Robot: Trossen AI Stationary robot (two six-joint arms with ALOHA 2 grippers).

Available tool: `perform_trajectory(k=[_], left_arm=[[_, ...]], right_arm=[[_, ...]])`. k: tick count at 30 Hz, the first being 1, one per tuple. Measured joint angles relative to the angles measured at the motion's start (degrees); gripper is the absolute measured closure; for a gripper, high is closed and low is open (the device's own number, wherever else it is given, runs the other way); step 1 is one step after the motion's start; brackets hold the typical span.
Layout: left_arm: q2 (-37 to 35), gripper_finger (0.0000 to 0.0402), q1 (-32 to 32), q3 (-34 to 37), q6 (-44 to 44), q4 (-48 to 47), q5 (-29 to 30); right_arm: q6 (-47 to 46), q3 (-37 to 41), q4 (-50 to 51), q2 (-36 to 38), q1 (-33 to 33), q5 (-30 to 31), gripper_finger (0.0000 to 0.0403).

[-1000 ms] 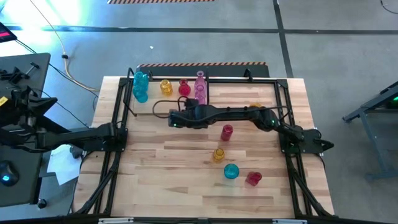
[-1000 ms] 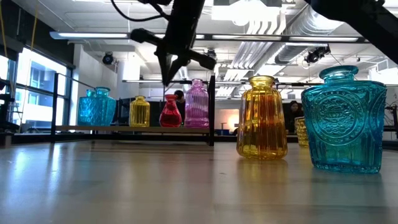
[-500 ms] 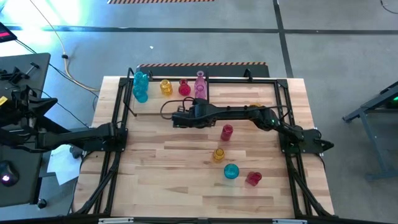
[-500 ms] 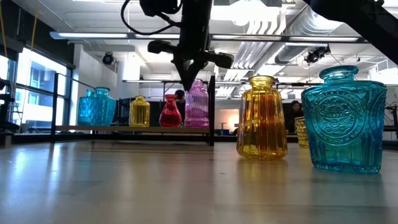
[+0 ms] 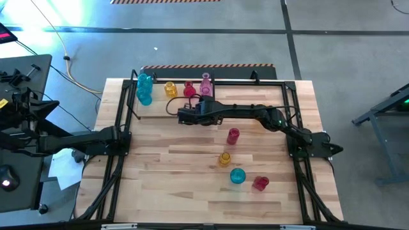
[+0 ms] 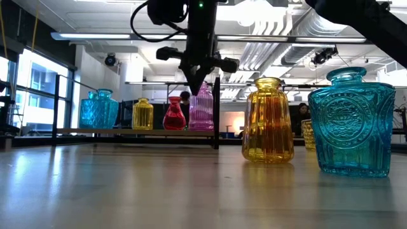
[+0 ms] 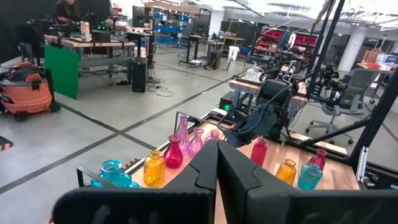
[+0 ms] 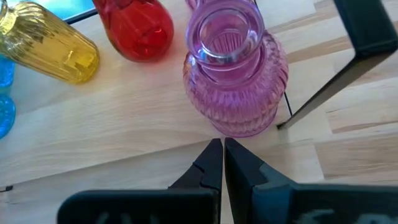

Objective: Sort vases onto shelf
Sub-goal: Put the purple vase on the shelf aligned with the other purple vase

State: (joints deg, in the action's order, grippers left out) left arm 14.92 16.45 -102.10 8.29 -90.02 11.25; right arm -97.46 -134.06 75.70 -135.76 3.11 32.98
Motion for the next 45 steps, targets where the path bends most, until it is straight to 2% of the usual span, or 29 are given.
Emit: perform_trajectory(k=[45], left_arm=[[0.02,0.0402,0.0,0.0,0.62,0.0,-0.2]], right_arm=[[0.23,0.0,2.84,0.0,1.79,-0.1,0.0403]])
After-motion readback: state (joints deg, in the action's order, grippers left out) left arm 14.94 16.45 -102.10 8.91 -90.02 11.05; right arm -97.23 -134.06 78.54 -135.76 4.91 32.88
